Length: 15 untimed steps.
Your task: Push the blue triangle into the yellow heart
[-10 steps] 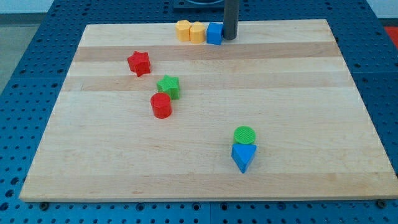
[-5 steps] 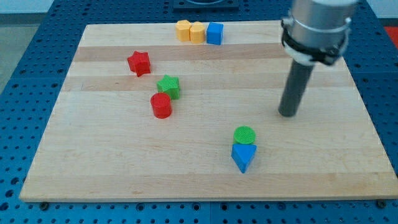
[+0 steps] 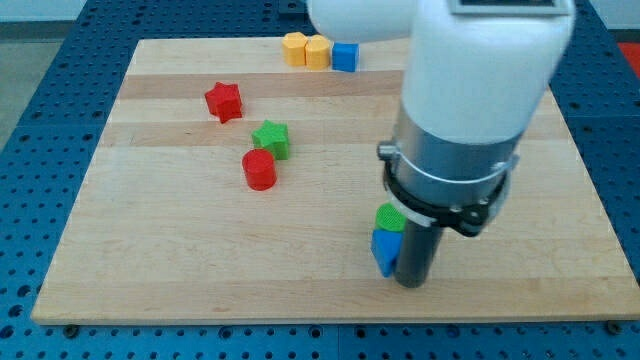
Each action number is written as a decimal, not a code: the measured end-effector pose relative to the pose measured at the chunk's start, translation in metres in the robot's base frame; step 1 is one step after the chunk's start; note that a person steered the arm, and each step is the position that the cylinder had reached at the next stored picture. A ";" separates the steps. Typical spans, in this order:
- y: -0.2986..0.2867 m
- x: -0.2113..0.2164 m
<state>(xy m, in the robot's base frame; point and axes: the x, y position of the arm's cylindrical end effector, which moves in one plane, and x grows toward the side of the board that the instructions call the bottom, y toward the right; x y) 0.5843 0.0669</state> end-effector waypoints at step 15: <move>-0.032 -0.193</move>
<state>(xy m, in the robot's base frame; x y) 0.3917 0.0350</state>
